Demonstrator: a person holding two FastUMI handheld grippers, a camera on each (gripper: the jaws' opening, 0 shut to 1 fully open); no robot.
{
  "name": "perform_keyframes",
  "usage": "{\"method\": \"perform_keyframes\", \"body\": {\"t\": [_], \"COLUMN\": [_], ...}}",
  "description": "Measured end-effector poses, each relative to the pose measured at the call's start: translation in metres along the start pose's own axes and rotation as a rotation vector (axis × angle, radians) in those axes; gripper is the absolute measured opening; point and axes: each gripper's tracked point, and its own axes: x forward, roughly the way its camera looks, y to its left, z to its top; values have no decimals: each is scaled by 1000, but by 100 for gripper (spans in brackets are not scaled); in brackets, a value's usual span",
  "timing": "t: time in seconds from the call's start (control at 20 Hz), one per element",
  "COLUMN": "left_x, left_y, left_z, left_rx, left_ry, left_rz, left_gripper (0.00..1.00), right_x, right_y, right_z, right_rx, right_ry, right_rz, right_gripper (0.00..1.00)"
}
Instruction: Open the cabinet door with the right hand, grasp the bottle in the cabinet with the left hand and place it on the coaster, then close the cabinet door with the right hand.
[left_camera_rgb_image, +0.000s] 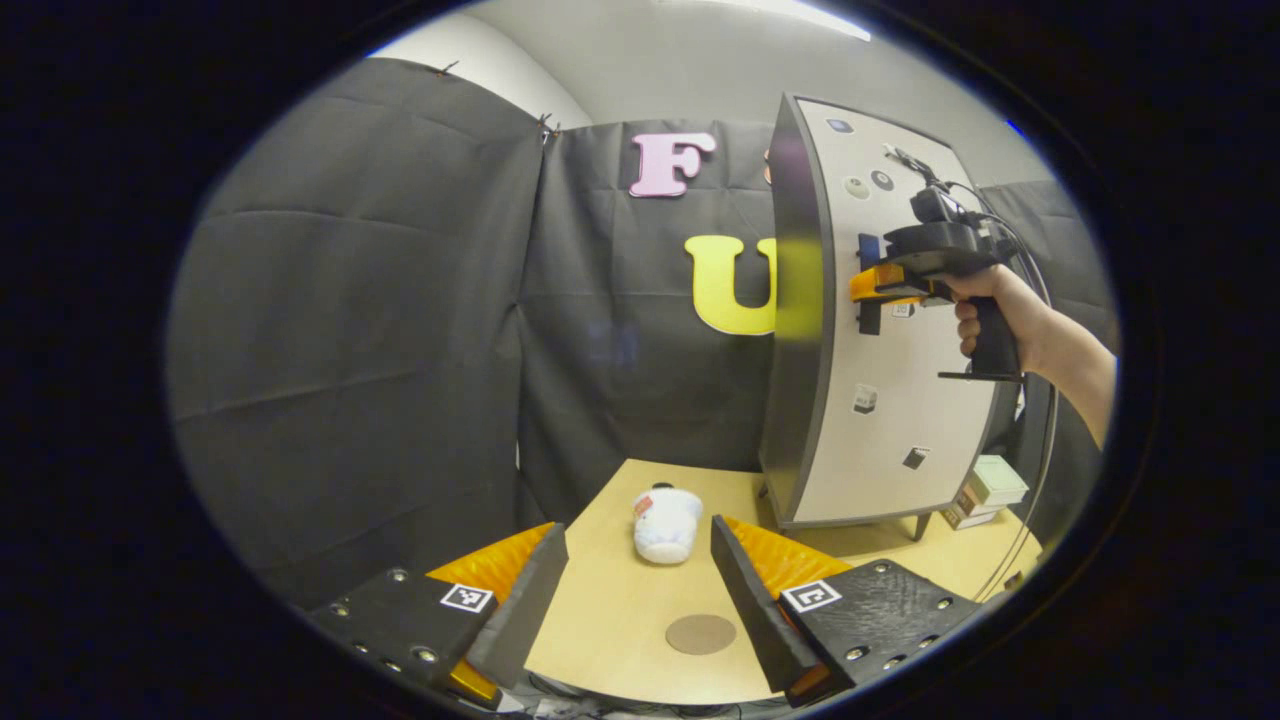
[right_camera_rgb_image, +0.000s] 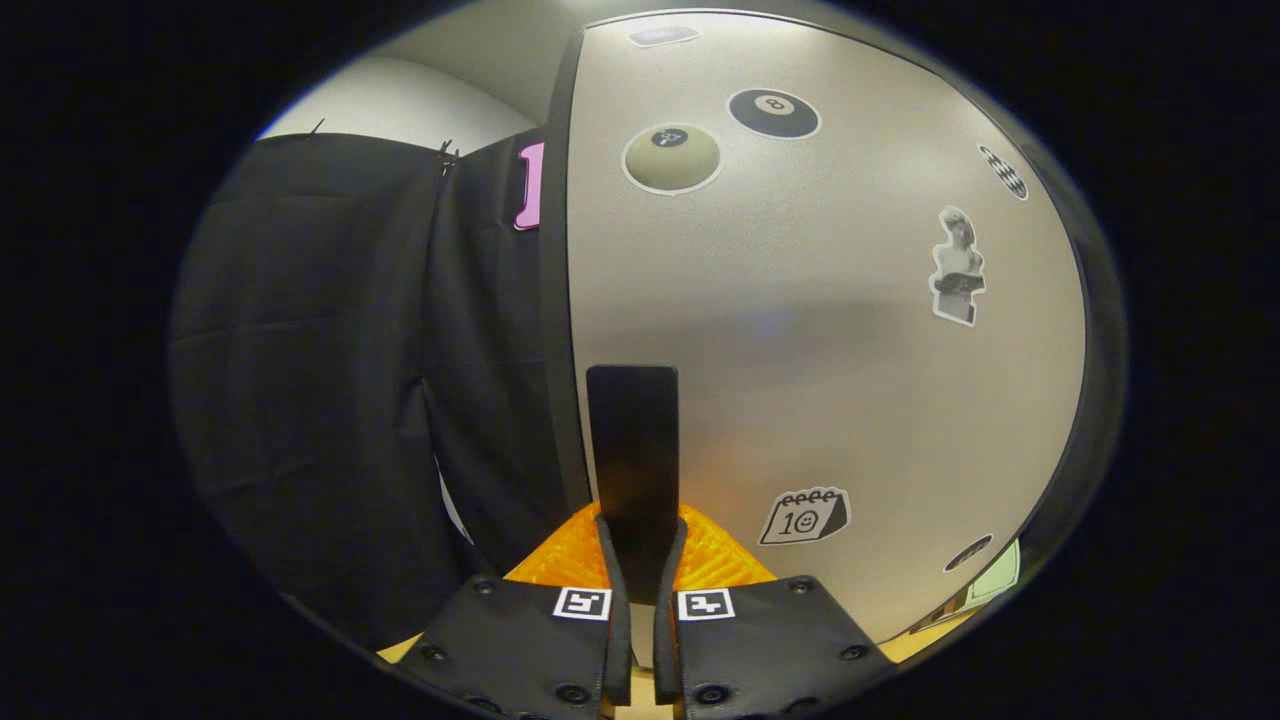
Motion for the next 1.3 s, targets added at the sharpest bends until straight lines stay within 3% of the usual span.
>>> {"method": "perform_keyframes", "body": {"t": [0.75,0.95,1.3], "left_x": [-18,-40,-37], "left_y": [-43,-54,-69], "left_z": [-4,-13,-10], "left_rx": [42,6,33], "left_ry": [10,15,15], "left_rz": [-35,-54,-60], "left_gripper": [87,87,87], "right_x": [-28,-27,-23], "right_y": [6,3,2], "right_z": [-7,-6,-4], "right_rx": [-2,3,-5], "right_ry": [-10,-11,22], "right_rz": [196,247,275], "right_gripper": [7,10,10]}}
